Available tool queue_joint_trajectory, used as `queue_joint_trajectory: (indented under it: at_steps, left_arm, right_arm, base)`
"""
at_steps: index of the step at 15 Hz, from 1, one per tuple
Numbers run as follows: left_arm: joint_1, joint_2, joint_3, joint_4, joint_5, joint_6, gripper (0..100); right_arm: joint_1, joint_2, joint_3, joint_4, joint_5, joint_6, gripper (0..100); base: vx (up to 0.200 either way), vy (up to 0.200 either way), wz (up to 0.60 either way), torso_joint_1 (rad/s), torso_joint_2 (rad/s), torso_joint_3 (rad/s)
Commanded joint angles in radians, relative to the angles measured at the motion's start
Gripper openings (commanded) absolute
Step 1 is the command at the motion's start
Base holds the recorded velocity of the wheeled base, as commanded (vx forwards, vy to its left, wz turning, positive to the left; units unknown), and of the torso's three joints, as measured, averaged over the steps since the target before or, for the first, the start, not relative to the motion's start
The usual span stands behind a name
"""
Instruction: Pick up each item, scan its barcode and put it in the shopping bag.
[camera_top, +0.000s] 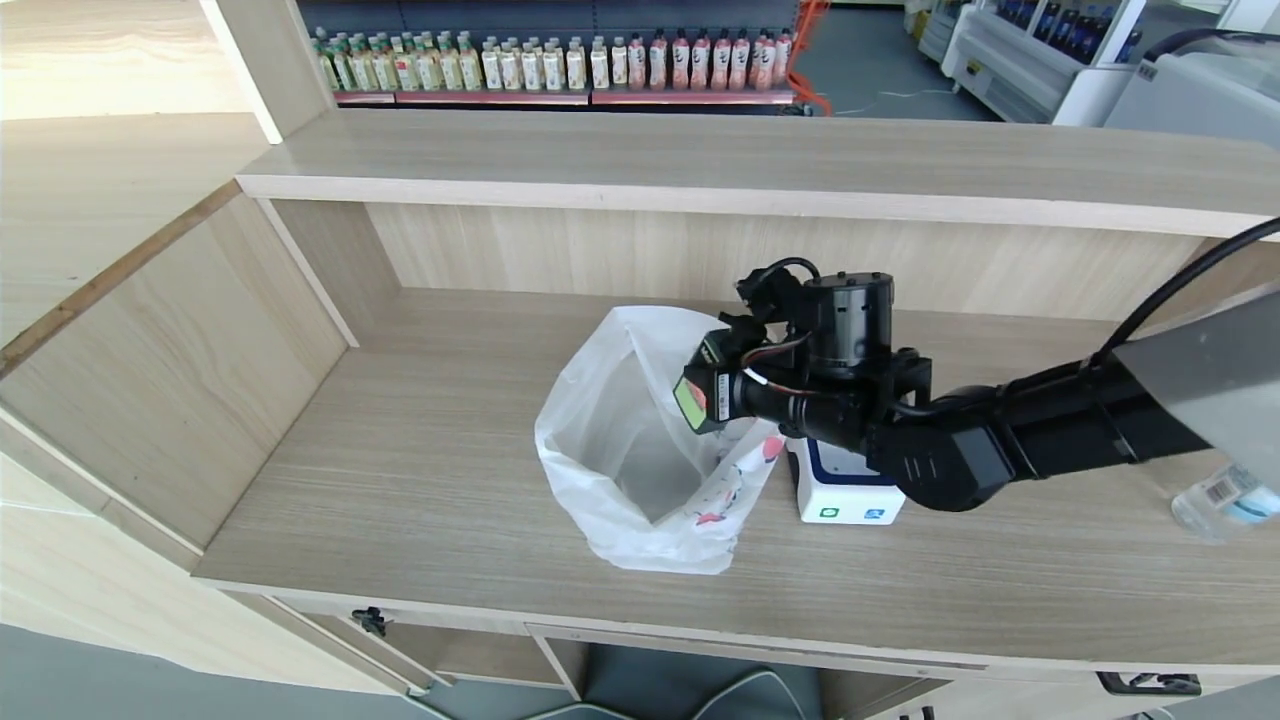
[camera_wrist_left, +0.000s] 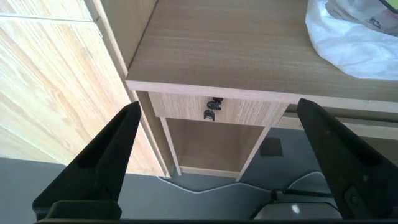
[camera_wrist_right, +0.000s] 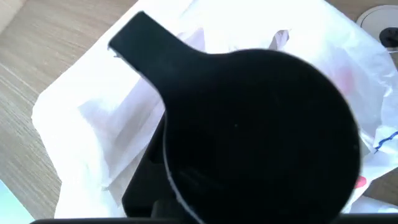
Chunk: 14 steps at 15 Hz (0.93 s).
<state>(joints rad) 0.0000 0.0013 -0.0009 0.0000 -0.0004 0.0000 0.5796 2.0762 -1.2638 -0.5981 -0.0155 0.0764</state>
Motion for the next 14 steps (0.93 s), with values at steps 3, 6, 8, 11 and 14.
queue_joint_trajectory:
  at_steps: [3,6,8,11,14]
  left_arm:
    - [0.000,0.000,-0.001,0.000,0.000,0.000,100]
    - [0.000,0.000,-0.001,0.000,0.000,0.000,100]
    - [0.000,0.000,0.001,0.000,0.000,0.000,100]
    - [0.000,0.000,-0.001,0.000,0.000,0.000,100]
    - [0.000,0.000,-0.001,0.000,0.000,0.000,100]
  right_arm:
    - [0.005,0.137,-0.042,-0.037,0.000,-0.078,0]
    - [0.002,0.183,-0.081,-0.040,0.000,-0.139,0]
    - [-0.004,0.197,-0.094,-0.040,0.000,-0.187,0]
    - [-0.012,0.199,-0.097,-0.039,0.003,-0.207,100]
    - [-0.027,0.154,-0.097,-0.042,0.069,-0.202,100]
  base:
    - [0.000,0.000,0.00,0.000,0.00,0.000]
    - [0.000,0.000,0.00,0.000,0.00,0.000]
    - [0.000,0.000,0.00,0.000,0.00,0.000]
    - [0.000,0.000,0.00,0.000,0.00,0.000]
    - [0.000,0.000,0.00,0.000,0.00,0.000]
